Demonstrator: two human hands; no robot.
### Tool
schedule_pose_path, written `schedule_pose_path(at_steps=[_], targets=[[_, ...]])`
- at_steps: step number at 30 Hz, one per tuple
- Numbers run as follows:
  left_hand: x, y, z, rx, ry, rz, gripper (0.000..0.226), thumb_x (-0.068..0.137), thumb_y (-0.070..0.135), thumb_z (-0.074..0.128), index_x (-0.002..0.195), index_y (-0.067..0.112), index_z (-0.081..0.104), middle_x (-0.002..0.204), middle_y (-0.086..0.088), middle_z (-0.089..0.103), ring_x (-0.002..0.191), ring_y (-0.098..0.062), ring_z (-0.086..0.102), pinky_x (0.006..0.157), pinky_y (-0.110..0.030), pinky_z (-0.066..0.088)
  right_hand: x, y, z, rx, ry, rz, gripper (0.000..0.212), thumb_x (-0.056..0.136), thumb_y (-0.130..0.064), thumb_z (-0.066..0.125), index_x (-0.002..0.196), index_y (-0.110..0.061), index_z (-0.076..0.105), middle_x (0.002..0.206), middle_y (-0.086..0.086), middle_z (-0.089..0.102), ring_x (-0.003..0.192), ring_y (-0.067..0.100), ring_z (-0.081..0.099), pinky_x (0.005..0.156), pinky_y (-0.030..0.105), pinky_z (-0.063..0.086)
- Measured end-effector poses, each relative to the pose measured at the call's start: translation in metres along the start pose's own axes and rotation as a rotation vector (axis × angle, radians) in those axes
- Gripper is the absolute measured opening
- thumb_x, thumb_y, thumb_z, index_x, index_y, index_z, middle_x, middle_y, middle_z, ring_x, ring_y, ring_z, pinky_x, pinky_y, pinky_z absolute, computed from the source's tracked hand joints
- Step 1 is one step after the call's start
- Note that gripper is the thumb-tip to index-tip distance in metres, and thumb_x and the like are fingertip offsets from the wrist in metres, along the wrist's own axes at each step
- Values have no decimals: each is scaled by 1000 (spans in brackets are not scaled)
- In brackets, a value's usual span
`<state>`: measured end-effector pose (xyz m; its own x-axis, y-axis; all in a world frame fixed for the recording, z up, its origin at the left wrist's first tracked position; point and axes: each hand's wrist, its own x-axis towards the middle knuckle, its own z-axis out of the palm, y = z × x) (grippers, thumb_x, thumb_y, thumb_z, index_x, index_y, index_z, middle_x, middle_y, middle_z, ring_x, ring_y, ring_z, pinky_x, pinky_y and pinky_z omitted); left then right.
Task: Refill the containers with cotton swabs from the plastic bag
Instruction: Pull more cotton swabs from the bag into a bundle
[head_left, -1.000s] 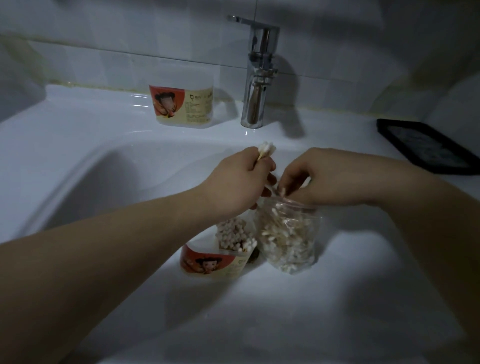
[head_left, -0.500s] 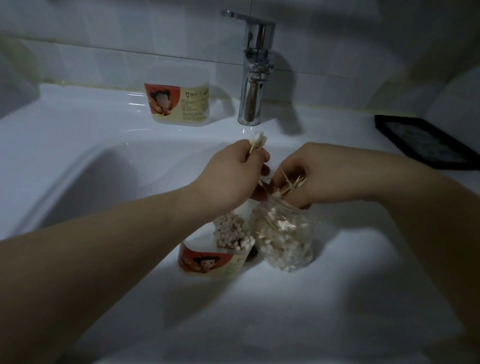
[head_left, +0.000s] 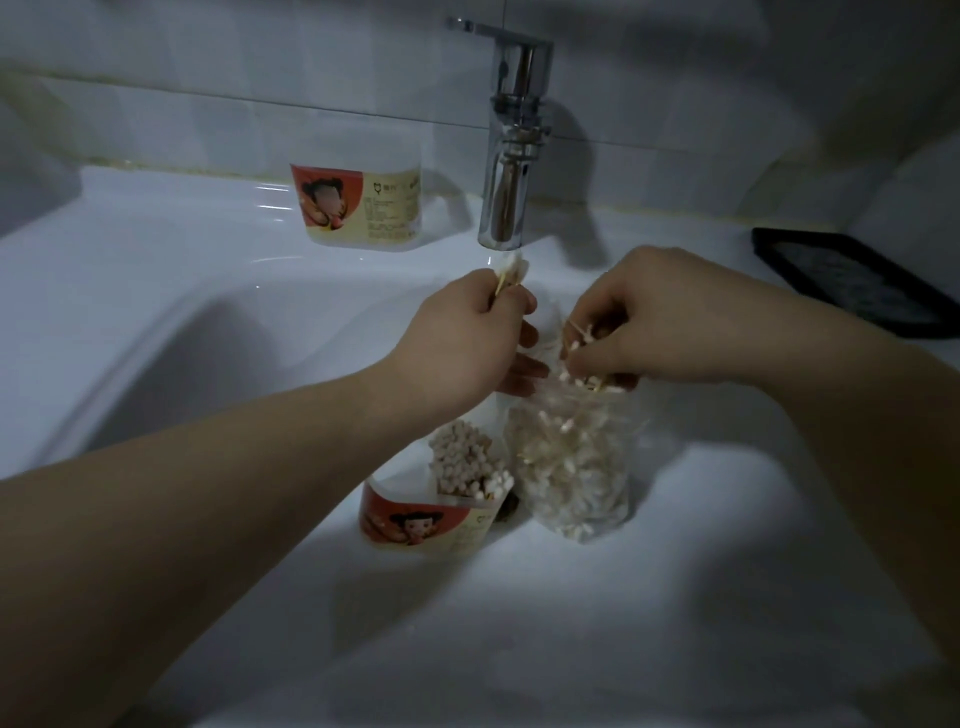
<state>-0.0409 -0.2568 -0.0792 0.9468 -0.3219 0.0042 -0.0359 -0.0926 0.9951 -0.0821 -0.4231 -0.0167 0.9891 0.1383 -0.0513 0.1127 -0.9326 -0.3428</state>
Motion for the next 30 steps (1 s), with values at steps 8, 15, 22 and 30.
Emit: schedule_pose_path(at_steps=[8, 15, 22, 30], targets=[[4, -7, 1, 111, -60, 11, 17, 106, 25, 49, 106, 16, 64, 94, -7, 73, 73, -21, 74, 62, -29, 58, -3, -2, -4, 188, 134, 9, 9, 83, -16, 78, 82, -25, 79, 70, -5, 75, 61, 10, 74, 74, 35, 63], [1, -8, 1, 171, -79, 18, 23, 107, 24, 45, 110, 14, 65, 101, -5, 72, 80, -22, 74, 62, -28, 59, -8, -5, -5, 108, -13, -29, 12, 84, -16, 76, 81, -28, 77, 69, -6, 75, 59, 5, 72, 69, 27, 54], [2, -9, 4, 101, -70, -17, 20, 107, 21, 46, 108, 14, 64, 99, -8, 70, 69, -14, 70, 59, -26, 57, -7, -6, -13, 300, 163, 11, 19, 82, -4, 71, 80, -22, 77, 70, 3, 74, 61, 16, 75, 67, 31, 63], [0, -7, 5, -72, -74, -97, 18, 108, 22, 45, 106, 15, 61, 108, -17, 67, 84, -25, 69, 60, -25, 56, -7, -2, -14, 312, 173, 50, 18, 82, -4, 70, 81, -20, 78, 78, 6, 75, 64, 15, 76, 80, 41, 61]])
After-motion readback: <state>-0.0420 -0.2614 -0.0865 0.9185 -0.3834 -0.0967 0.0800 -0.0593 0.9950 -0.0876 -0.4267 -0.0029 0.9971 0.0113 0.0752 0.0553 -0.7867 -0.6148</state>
